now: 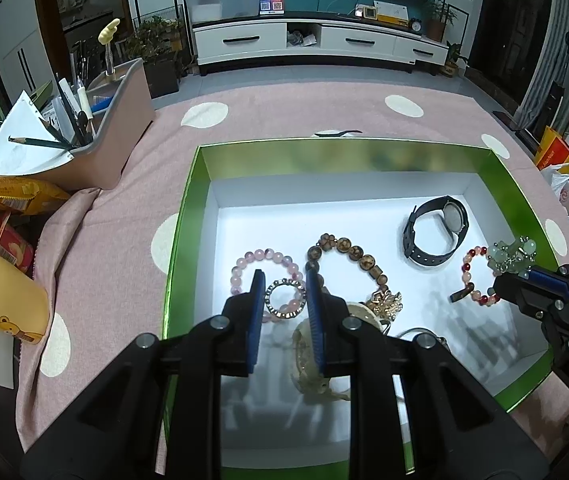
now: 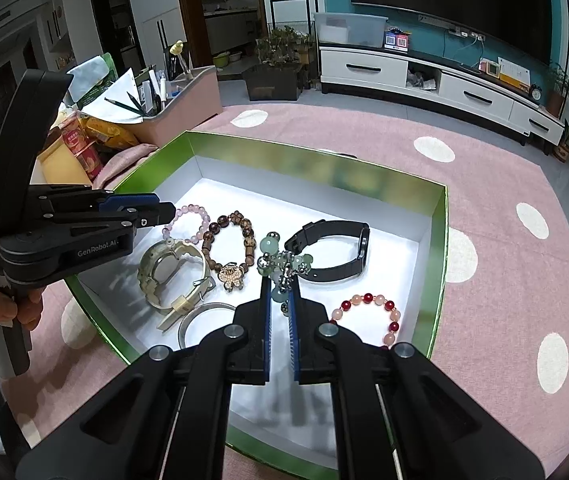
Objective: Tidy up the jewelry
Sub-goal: 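Lower and open both tools to drop the ring and jade bracelet into the box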
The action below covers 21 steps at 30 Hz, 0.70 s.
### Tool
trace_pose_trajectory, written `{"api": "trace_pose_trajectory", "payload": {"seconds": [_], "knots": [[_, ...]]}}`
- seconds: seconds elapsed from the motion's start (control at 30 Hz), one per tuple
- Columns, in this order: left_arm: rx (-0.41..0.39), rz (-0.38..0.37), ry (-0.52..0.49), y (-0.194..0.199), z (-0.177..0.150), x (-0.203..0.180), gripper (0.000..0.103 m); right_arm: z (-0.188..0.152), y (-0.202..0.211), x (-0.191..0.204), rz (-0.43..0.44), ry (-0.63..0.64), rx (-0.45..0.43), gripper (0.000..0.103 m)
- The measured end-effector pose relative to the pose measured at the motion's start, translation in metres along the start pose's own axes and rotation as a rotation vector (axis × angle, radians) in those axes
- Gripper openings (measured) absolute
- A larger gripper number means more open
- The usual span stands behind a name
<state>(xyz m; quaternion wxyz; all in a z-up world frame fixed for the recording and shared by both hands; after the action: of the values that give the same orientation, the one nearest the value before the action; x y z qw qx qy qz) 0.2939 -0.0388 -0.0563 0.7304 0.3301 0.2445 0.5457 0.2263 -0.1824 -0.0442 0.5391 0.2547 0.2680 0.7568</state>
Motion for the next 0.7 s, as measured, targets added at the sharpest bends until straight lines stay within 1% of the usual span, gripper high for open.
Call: {"api": "trace_pose_trajectory", "payload": {"seconds": [0.33,0.43,0.5,0.57,0.63,0.7], "knots": [[0.008,0.018,-0.013,0.0,-0.001,-0.004,0.021,0.001,0.004,-0.003,-0.005,-0.015,-0.007,0.008],[0.006,0.019,-0.012,0.002,-0.001,-0.004,0.027,0.001,0.005,-0.003,-0.007,-0.017,-0.008,0.009],[0.003,0.019,-0.014,0.003,0.0,-0.004,0.036,0.001,0.006,-0.004,-0.007,-0.019,-0.009,0.009],[-0.002,0.019,-0.017,0.006,0.0,-0.005,0.042,0.001,0.008,-0.004,-0.008,-0.024,-0.01,0.012],[-0.007,0.022,-0.021,0.009,0.0,-0.007,0.045,0.0,0.01,-0.005,-0.012,-0.03,-0.014,0.02],[-0.01,0.025,-0.022,0.012,0.0,-0.008,0.053,0.001,0.013,-0.007,-0.017,-0.038,-0.02,0.026]]}}
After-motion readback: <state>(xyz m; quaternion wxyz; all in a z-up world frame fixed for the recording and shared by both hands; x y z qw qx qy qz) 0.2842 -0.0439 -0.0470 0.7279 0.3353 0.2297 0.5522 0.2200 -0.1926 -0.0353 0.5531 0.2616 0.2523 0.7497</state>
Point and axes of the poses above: each gripper's, at about its wrist camera, not at the fingertips, and y roughly against the way its jaws point, x to its left, z to its top, the point moved 5 cm from there along -y, roughly the way its jaws point, and after that the axes turned 5 degrees about -x, right-handed, at the moved point
